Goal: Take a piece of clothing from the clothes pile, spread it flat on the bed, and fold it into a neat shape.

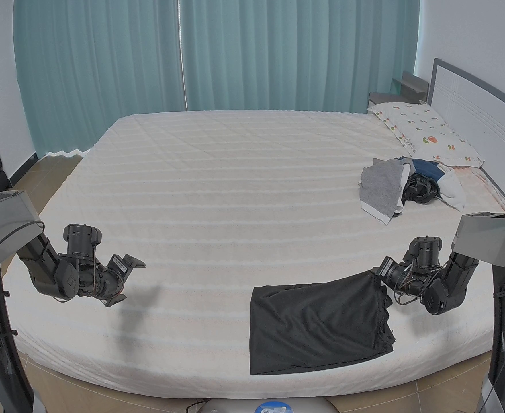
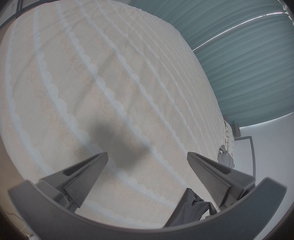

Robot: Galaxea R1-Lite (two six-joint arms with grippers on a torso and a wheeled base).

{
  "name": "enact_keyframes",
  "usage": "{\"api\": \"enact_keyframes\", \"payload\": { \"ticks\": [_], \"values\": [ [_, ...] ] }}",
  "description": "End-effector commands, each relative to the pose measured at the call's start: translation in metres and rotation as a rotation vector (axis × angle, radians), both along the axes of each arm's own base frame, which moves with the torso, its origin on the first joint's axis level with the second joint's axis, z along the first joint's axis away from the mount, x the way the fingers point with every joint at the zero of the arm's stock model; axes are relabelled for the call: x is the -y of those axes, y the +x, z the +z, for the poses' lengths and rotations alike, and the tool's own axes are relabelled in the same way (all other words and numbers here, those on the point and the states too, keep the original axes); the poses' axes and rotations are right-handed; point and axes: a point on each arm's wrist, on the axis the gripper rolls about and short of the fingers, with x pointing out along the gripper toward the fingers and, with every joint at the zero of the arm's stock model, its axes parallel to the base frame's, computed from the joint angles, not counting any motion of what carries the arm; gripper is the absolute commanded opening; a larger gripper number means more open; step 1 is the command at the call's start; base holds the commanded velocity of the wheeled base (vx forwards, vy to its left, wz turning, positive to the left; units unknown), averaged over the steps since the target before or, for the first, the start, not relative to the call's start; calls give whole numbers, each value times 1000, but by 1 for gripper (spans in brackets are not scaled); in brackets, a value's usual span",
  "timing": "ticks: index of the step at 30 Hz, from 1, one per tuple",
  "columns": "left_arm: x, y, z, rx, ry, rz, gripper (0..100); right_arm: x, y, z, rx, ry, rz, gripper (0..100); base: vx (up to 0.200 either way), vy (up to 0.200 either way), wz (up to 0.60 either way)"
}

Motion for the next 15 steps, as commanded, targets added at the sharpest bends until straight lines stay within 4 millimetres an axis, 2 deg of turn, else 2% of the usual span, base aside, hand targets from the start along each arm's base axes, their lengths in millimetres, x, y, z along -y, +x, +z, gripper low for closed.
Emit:
{"api": "enact_keyframes", "payload": {
  "ticks": [1, 14, 15],
  "values": [
    [0, 0, 0, 1, 0, 0, 100, 4, -1, 3, 4, -1, -10, 0, 0, 0, 0],
    [0, 0, 0, -2, 0, 0, 100, 11, -2, -1, -13, -4, -23, 0, 0, 0, 0],
    [0, 0, 0, -2, 0, 0, 100, 10, -2, -2, -15, -4, -20, 100, 0, 0, 0]
  ]
}}
